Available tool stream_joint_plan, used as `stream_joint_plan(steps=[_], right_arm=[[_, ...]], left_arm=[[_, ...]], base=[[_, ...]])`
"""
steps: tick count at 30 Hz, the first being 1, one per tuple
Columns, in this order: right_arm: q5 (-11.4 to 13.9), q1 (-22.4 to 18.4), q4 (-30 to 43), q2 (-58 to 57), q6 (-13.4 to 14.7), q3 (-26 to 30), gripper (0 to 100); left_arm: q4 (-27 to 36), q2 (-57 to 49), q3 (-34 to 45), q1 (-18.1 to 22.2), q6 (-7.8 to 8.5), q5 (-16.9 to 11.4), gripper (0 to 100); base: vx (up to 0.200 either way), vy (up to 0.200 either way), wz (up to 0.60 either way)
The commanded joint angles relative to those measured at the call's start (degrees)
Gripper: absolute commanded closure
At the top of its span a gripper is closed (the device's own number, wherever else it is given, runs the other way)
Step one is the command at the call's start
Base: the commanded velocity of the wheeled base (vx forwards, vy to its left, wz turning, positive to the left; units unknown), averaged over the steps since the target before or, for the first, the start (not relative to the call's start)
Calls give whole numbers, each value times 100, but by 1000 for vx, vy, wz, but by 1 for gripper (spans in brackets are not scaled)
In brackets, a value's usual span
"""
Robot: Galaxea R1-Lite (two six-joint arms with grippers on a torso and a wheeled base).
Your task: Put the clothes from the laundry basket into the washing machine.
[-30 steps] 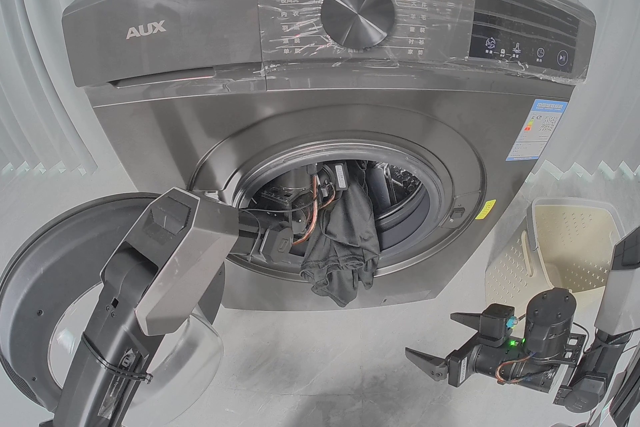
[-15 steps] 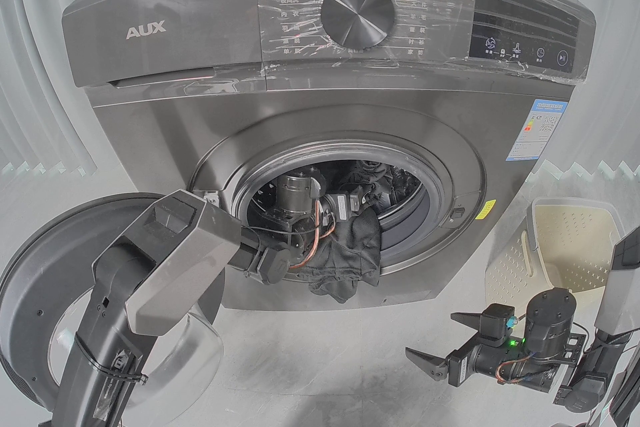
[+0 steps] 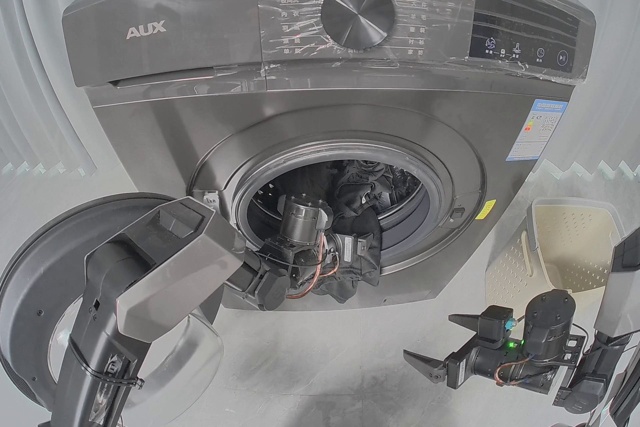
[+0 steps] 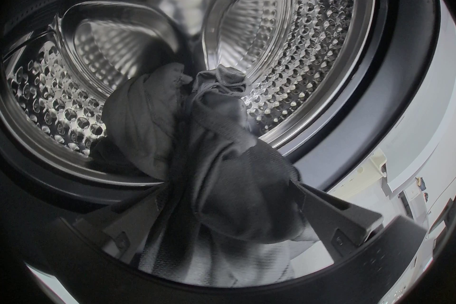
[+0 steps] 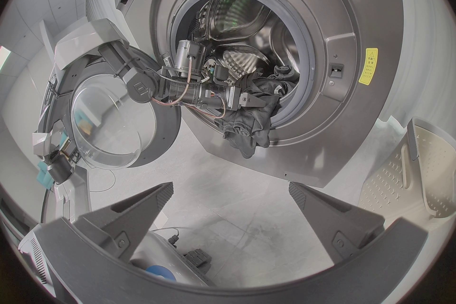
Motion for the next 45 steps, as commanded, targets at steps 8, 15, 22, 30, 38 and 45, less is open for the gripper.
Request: stream_joint_plan(steps=[8,15,22,30,38,45], right_arm=[[10,175,-19,-51,-3,66,0],[10,175,-19,-69,5,48,0],[10,157,-19,-60,5,48,0],[10,148,-19,-69,5,66,0],[10,140,-19,-69,5,92,0],[10,131,-19,-69,5,92,0]], left_arm=[[-45,338,-482,27,-12,85,100],[-229,681,-1976,238,-56,630,100],[-317,953,-3046,369,-56,858,100],[-352,980,-2978,325,-56,849,0],[-335,505,-1765,-17,-38,726,0],[-344,329,-869,-167,67,480,0]], base=[[0,0,0],[0,0,0],[0,0,0],[0,0,0],[0,0,0],[0,0,0]])
